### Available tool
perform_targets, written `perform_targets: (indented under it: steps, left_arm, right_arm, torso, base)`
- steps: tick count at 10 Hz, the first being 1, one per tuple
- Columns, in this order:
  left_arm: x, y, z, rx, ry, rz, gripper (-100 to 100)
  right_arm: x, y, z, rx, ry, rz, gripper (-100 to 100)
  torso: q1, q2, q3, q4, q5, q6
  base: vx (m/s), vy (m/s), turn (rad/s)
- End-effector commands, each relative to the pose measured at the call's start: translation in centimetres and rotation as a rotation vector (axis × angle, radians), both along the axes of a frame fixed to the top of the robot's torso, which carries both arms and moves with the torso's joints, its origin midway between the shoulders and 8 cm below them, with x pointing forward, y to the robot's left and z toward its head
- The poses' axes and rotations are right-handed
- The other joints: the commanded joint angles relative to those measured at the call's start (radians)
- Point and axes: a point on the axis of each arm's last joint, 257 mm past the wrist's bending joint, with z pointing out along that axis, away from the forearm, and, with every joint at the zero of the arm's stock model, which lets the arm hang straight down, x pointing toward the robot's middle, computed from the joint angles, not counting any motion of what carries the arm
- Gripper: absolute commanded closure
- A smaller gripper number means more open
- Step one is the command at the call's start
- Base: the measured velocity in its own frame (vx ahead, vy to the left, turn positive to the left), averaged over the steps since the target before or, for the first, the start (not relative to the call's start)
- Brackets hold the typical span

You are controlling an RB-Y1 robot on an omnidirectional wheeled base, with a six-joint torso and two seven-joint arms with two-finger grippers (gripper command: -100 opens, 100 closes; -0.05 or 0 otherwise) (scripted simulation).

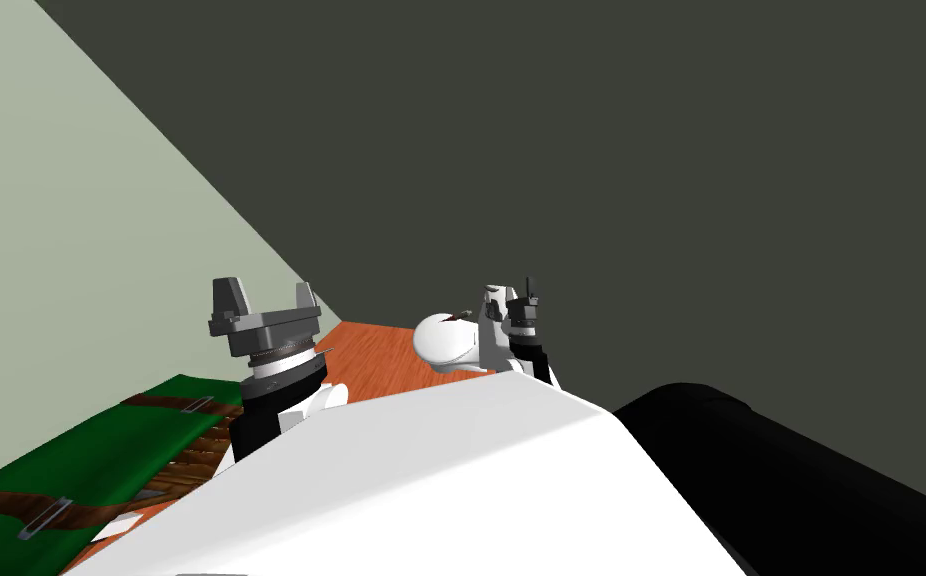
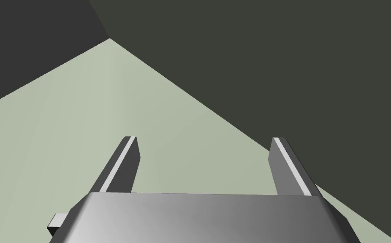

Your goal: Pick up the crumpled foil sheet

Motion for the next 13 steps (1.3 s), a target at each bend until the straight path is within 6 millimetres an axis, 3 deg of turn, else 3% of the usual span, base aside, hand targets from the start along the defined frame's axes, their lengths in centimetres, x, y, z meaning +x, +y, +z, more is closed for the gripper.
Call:
perform_targets:
  steps: [1, 5, 10, 13]
  left_arm:
    - [0.0, 0.0, 0.0, 0.000, 0.000, 0.000, 0]
    - [0.0, 0.0, 0.0, 0.000, 0.000, 0.000, 0]
    - [0.0, 0.0, 0.0, 0.000, 0.000, 0.000, 0]
    - [0.0, 0.0, 0.0, 0.000, 0.000, 0.000, 0]
  right_arm:
    - [1.2, 1.1, -1.5, -0.069, 0.058, 0.015, -100]
    - [4.6, 4.1, -6.4, -0.260, 0.220, 0.028, -100]
    - [6.8, 5.7, -10.7, -0.396, 0.350, 0.026, -100]
    - [8.4, 7.1, -14.7, -0.550, 0.449, 0.019, -100]
  torso:
    - [0.000, 0.000, 0.000, 0.000, 0.000, 0.000]
    - [0.003, -0.004, -0.002, -0.001, 0.001, 0.000]
    - [0.003, -0.003, -0.002, -0.001, 0.001, 0.000]
    - [0.002, -0.003, -0.002, -0.001, 0.001, 0.000]
  base:
    - [0.025, 0.021, 0.072]
    - [0.054, 0.038, 0.084]
    - [0.040, 0.037, 0.057]
    - [0.041, 0.032, 0.083]
